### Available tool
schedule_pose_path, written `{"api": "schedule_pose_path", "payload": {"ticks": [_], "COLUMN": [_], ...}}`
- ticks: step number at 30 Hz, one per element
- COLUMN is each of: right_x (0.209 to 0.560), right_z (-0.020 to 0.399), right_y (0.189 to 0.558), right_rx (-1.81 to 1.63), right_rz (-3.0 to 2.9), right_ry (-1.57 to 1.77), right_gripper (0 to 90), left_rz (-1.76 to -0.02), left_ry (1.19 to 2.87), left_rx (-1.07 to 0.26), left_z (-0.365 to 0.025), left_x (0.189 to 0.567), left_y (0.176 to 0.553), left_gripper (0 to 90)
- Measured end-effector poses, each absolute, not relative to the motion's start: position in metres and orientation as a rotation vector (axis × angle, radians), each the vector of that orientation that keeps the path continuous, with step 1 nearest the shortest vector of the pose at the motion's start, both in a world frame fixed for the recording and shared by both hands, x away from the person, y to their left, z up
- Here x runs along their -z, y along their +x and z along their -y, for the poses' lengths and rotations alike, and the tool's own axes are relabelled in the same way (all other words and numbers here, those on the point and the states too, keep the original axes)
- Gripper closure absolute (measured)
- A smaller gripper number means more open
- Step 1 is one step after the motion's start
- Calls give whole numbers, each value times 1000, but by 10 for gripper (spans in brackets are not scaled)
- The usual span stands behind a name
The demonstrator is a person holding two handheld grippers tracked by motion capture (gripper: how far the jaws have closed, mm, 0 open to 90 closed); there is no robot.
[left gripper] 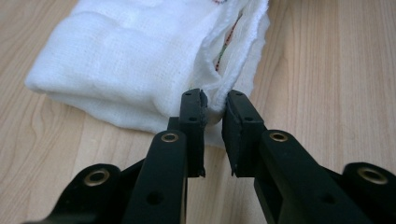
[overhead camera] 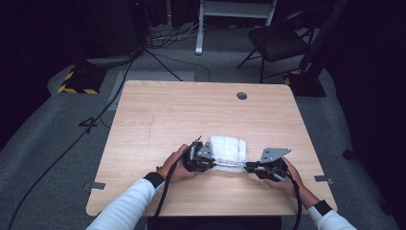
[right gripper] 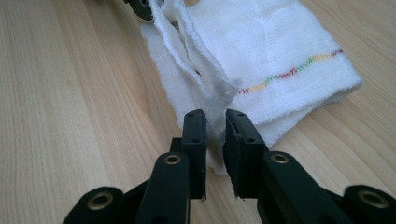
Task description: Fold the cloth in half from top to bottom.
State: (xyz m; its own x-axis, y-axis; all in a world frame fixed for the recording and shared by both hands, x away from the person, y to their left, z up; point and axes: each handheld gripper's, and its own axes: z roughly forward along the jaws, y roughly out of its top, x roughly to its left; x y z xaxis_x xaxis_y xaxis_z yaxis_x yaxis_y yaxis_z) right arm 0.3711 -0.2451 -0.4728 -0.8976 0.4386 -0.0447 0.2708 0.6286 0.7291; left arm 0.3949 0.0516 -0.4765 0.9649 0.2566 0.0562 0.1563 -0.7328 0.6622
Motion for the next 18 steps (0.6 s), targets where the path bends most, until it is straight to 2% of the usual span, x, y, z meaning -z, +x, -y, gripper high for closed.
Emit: {"api": "schedule_pose_path", "payload": {"ticks": [2, 12, 13, 14, 17, 18], "right_x": [474, 480, 481, 481, 478, 476], "right_z": [248, 251, 251, 252, 253, 254], "right_y": [369, 371, 371, 371, 370, 370], "right_rx": [-1123, -1106, -1102, -1103, -1108, -1121], "right_rz": [-2631, -2632, -2635, -2634, -2618, -2605], "right_ry": [595, 624, 624, 626, 627, 627], "right_gripper": [826, 831, 830, 821, 812, 797], "left_rz": [-290, -310, -306, -317, -338, -345], "left_ry": [2413, 2421, 2418, 2409, 2396, 2384], "left_rx": [-189, -158, -156, -154, -179, -187], "left_z": [-52, -52, -52, -53, -57, -59], "left_x": [478, 485, 485, 484, 479, 477], "left_y": [393, 392, 391, 390, 387, 386], "left_gripper": [782, 765, 749, 670, 621, 580]}}
